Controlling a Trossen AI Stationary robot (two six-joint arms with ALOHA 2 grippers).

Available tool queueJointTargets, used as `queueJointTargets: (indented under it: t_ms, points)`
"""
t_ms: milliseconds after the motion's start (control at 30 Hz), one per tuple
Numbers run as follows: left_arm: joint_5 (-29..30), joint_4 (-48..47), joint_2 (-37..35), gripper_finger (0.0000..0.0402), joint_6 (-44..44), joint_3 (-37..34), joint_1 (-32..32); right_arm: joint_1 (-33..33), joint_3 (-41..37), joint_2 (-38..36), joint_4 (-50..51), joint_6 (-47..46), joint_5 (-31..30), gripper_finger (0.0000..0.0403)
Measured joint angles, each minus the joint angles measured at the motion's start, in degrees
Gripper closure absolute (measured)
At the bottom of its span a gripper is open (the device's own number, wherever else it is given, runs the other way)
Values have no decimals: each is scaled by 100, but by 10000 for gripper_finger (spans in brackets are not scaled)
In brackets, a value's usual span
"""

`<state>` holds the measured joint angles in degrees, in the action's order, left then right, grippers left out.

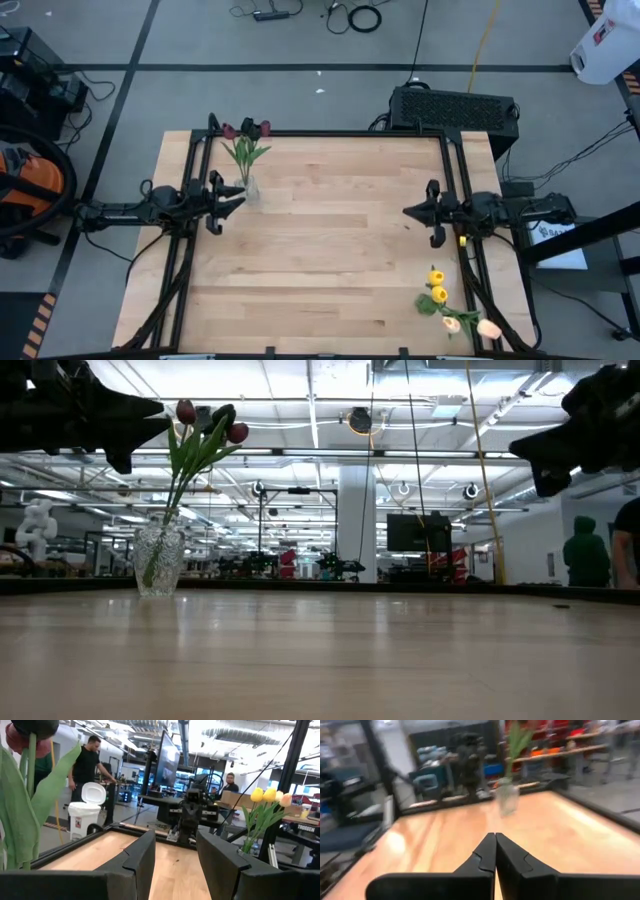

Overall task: Sort flowers into vase by color
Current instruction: Return to Home Position

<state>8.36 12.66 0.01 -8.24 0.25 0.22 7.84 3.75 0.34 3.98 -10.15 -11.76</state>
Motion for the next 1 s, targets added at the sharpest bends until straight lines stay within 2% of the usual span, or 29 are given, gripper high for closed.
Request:
queueJointTargets:
  t_ms: [200, 367, 500, 733, 1000]
  points:
    - [-12, -169, 17, 251, 183, 0, -1, 2, 19, -24, 336, -93, 312, 402]
    - [-39, -191, 17, 251, 556, 0, 1, 0, 26, -22, 317, -103, 68, 402]
    - [-39, -390, 19, 251, 698, 0, 1, 0, 26, -22, 316, -319, 124, 403]
    - [-40, -949, 22, 251, 718, 1, 0, 0, 26, -22, 315, -330, 128, 403]
    - [-39, -974, 24, 251, 718, 2, 1, 0, 26, -22, 315, -331, 130, 403]
